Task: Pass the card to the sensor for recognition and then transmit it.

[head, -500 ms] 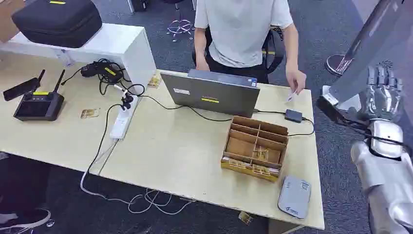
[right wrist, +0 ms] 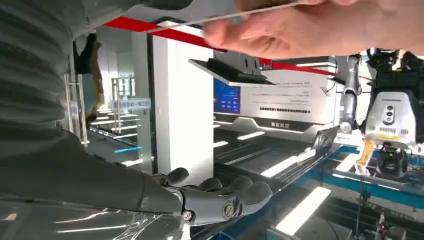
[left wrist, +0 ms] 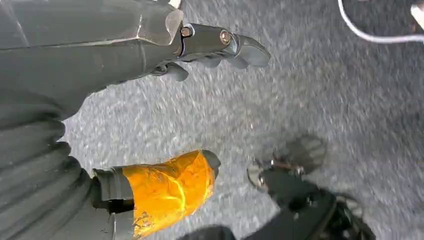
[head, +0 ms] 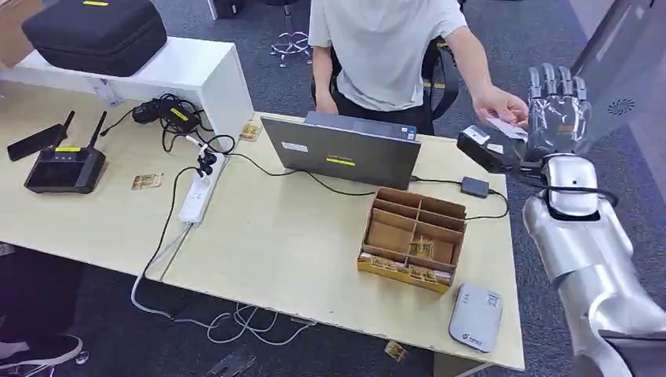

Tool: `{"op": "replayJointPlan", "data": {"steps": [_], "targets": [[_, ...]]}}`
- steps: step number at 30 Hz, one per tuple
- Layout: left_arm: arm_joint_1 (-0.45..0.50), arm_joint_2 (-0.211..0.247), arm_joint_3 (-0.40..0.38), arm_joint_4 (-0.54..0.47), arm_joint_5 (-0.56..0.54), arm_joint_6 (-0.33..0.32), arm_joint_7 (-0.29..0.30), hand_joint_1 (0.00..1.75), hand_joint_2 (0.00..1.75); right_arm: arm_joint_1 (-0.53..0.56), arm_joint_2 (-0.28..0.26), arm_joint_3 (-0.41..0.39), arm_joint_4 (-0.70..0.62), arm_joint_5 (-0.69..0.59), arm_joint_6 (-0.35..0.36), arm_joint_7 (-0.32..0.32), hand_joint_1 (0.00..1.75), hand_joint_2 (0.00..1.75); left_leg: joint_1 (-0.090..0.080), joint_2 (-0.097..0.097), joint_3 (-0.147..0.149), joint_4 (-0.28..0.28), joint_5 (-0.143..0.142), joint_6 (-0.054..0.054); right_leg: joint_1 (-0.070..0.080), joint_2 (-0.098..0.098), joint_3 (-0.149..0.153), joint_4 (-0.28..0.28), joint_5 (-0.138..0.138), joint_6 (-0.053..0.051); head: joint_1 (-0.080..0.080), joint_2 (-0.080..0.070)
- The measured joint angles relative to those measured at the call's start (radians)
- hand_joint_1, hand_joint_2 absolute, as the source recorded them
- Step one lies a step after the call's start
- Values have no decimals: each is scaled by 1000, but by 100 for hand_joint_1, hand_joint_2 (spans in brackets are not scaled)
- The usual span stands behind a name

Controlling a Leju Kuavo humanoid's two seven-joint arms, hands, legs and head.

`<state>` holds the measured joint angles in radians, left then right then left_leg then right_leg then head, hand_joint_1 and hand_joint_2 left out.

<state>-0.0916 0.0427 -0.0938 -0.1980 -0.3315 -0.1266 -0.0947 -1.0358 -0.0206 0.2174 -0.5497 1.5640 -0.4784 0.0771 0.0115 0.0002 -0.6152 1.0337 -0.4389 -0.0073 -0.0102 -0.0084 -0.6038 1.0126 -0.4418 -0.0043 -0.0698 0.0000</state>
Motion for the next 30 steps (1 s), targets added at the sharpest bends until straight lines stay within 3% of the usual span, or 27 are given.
{"op": "replayJointPlan", "data": {"steps": [9,10,30], "targets": [[0,-2,0,0,13,-46,31,0,175,-5,20,22,11,-1,-2,-6,0,175,1,0,0,0,0,0,0,0,0,0,0,0,0,0],[0,-2,0,0,13,-49,32,0,175,-5,21,23,13,-1,-2,-7,175,175,1,0,0,0,0,0,0,0,0,0,0,0,0,0],[0,-1,1,0,8,-62,50,0,175,-5,35,31,24,-22,-3,-40,175,175,0,0,0,0,0,0,0,0,0,0,0,0,0,0]]}}
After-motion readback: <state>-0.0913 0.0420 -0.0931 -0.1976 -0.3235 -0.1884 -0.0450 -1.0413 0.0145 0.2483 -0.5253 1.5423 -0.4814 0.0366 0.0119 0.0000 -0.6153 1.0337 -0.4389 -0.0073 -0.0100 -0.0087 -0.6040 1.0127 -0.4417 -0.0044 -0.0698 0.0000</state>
